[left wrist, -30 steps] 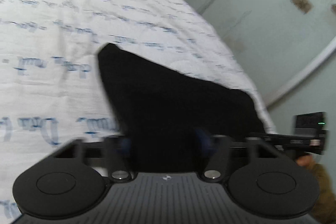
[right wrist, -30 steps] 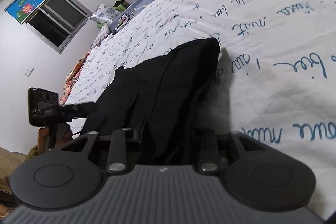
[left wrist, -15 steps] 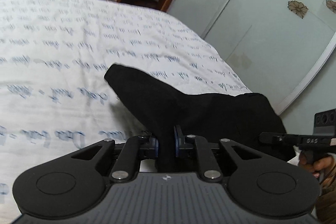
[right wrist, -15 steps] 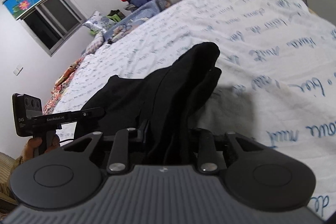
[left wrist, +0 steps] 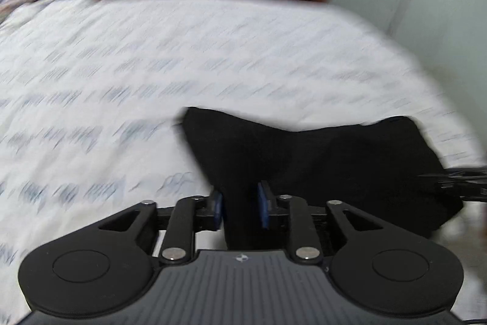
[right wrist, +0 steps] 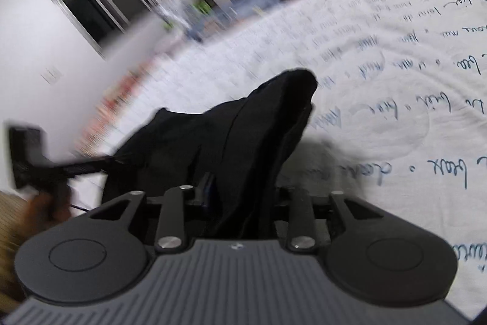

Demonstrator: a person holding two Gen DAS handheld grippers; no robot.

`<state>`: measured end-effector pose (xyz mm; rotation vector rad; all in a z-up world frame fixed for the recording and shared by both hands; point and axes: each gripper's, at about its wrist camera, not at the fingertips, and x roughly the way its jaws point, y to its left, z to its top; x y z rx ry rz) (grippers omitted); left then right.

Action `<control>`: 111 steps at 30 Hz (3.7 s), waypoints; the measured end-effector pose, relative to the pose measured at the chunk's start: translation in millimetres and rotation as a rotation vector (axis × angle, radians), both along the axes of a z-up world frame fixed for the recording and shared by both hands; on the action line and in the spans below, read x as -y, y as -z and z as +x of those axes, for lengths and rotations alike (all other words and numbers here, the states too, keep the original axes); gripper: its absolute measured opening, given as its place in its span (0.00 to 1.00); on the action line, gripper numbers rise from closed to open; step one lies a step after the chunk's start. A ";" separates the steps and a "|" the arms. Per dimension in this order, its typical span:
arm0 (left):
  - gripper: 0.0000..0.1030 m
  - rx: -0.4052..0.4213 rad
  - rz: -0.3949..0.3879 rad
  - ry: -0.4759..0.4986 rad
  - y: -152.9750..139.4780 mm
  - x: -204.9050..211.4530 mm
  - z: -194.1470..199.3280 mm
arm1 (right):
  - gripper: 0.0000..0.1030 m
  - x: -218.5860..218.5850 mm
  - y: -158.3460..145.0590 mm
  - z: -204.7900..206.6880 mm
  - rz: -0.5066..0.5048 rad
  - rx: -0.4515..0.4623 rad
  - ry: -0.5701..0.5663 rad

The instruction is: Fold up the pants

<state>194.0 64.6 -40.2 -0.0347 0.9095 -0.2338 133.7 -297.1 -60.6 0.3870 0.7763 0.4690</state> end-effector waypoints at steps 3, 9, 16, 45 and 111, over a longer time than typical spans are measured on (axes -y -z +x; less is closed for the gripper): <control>0.69 0.071 0.052 -0.099 -2.1 -12.6 -9.1 | 0.41 -22.6 0.7 -7.0 -0.260 0.055 0.027; 0.77 0.252 0.153 -0.085 -38.8 16.2 -5.6 | 0.42 -46.7 -48.6 -25.0 -0.473 0.305 0.108; 0.90 0.153 0.279 -0.018 19.9 78.1 29.6 | 0.35 -90.3 -18.3 38.1 -0.449 0.201 -0.016; 0.93 0.165 0.250 -0.100 14.0 74.4 4.0 | 0.59 -77.4 -14.0 -39.7 -0.492 0.265 0.105; 0.93 0.117 0.070 -0.229 19.8 42.0 -156.8 | 1.00 -122.6 21.7 -154.5 -0.524 0.218 0.222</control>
